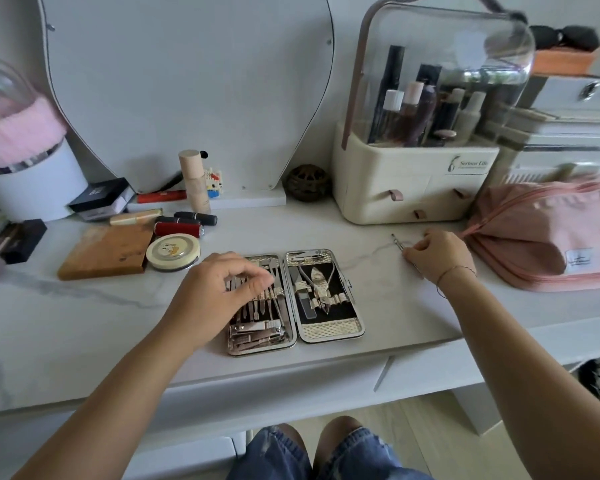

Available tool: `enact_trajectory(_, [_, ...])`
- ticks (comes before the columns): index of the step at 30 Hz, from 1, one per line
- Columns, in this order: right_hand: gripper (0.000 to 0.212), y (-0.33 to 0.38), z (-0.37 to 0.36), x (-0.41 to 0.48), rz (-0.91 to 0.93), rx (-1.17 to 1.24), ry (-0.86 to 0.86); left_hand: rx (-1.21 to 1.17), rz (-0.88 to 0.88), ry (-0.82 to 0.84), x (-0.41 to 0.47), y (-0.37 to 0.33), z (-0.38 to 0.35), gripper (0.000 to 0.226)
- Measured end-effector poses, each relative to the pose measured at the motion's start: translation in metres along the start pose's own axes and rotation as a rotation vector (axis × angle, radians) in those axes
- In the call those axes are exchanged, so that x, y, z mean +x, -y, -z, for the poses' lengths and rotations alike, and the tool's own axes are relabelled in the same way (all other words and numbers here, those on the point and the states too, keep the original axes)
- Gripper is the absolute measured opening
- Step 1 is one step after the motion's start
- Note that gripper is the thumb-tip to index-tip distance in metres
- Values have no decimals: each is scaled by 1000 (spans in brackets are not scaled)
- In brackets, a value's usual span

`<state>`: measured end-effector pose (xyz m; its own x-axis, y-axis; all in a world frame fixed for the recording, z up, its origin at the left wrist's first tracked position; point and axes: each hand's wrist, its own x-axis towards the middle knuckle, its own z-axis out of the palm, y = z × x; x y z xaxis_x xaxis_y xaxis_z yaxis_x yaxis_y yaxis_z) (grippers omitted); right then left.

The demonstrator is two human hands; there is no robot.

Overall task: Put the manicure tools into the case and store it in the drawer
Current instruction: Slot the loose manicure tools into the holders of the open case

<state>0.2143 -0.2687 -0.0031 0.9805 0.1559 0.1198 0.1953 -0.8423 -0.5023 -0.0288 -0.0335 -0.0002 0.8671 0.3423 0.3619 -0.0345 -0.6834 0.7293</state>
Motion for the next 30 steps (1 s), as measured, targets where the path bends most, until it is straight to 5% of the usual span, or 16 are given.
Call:
enact_trajectory(9, [18,7,4,-19,148,271,-16,16,-1,21,28,8,-18,32])
enact_trajectory(12, [2,28,2,-37,218,559,185,83,-13,46,27,13,-20,30])
enact_trajectory(16, [50,62,1,-61,290,855,576,137,-26,42,30,16,-20,28])
enact_trajectory(20, [57,85,-8,-67,380,771,740,134,-28,44,31,18,-20,29])
enact_trajectory(30, [43,93,-30,-65,479,543,568,143,-34,27,32,19,-21,27])
